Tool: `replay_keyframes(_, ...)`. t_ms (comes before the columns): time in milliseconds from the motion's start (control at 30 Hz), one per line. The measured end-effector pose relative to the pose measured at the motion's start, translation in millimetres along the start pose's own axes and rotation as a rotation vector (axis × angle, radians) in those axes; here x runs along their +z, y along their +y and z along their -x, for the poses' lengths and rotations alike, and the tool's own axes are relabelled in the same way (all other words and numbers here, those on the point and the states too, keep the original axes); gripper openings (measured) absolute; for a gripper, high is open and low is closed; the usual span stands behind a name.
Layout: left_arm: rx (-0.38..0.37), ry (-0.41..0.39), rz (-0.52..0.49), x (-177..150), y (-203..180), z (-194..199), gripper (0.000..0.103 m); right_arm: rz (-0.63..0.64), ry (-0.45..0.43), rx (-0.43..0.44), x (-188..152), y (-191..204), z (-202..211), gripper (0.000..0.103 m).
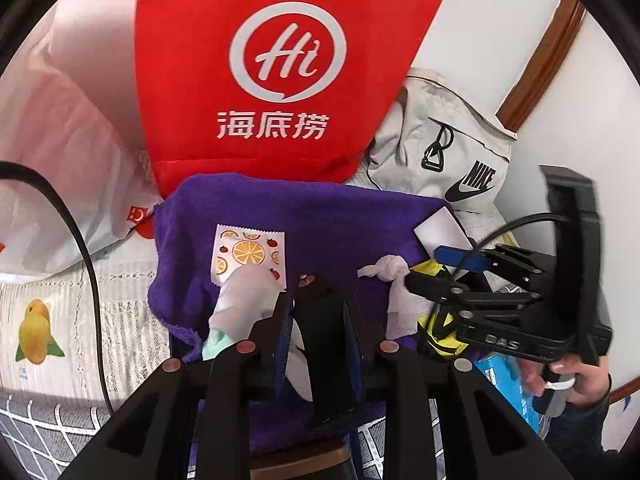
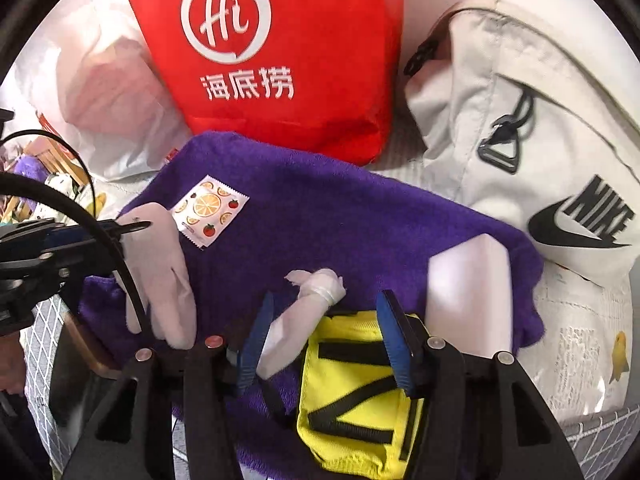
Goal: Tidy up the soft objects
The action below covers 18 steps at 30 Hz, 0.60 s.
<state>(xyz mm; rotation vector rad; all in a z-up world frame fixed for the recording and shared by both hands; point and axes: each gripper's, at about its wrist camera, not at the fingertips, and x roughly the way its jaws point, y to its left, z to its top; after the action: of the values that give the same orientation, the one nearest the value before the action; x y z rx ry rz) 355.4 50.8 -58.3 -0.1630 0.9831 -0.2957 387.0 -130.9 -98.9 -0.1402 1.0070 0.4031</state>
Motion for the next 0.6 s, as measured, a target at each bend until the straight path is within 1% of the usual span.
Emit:
replay_keyframes(167,-0.008,0.023,0.006,4.4,-3.2,-10.0,0.024,-0.014,-0.043,0.009,-8.8,-3.4,23.4,0.054)
replay_keyframes(300,0.005,0.044,0.004,8.1,-8.2,-21.4,0.024,-0.039,-0.072,0.016,-16.1,-5.9,38.4,0.054)
replay_keyframes(367,0.000,0.051,0.007,11.0,-10.5,-26.1,0.024,-0.048,-0.090,0.023,-21.6,-7.2,48.3,0.054)
replay_keyframes(500,0.019,0.076,-0.011,15.8,-18.4,-39.1,0.024,-0.061,-0.123,0.028,-34.6,-7.3,67.1,0.054)
replay_keyframes(600,0.023,0.105,-0.015,14.9,-21.3,-48.3,0.024,-0.063,-0.128,0.028,-46.0,-9.2,78.2,0.054)
